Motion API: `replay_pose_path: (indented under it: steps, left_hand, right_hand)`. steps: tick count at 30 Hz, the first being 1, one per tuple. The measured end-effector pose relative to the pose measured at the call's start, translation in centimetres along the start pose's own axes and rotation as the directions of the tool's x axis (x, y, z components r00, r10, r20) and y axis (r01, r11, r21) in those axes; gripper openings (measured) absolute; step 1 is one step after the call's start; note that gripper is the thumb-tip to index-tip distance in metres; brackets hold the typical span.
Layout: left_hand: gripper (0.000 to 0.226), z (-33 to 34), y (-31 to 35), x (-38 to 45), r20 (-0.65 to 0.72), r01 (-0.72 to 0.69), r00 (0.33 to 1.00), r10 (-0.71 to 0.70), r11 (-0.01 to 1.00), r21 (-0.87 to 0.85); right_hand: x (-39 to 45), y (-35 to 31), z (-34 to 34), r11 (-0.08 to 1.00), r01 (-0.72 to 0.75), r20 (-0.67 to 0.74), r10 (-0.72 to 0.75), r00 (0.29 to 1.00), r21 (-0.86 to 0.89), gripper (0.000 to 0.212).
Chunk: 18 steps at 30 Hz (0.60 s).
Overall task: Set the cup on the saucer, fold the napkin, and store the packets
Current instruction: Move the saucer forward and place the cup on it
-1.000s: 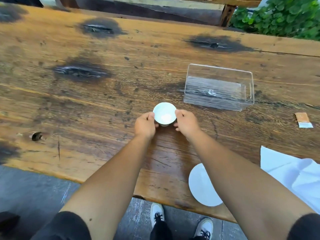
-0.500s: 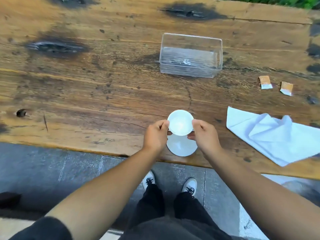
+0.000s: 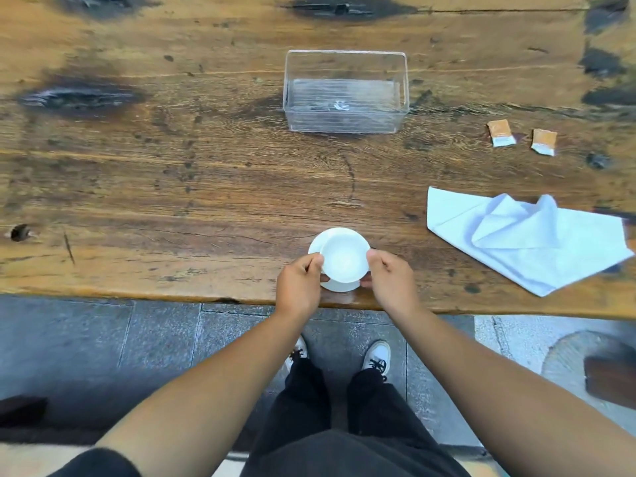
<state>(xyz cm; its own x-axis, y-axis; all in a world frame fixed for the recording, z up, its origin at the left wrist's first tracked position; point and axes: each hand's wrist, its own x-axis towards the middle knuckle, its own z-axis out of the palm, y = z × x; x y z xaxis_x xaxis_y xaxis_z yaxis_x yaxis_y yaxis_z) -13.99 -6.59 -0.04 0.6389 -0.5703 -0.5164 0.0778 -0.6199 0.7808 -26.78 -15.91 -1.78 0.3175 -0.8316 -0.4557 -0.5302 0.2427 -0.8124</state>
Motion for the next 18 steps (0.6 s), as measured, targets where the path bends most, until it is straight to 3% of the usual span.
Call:
replay_pose_path:
  steps: [11, 15, 18]
  left_hand:
    - [0.022, 0.1, 0.1, -0.1, 0.006, -0.043, 0.999, 0.043, 0.998, 0.034]
    - [0.033, -0.4, 1.2, -0.2, -0.045, -0.103, 0.992, 0.114, 0.975, 0.199]
    - [0.041, -0.8, 3.1, -0.4, -0.074, -0.197, 0.969, 0.234, 0.922, 0.333]
  right_hand:
    - [0.3, 0.2, 0.3, 0.997, 0.032, 0.012, -0.032, 0.999, -0.064, 0.031]
    - [0.1, -0.3, -0.7, 0.985, 0.044, -0.043, -0.052, 0.998, -0.166, 0.045]
    - [-0.2, -0.8, -3.6, 0.965, 0.064, -0.095, -0.091, 0.991, -0.255, 0.04]
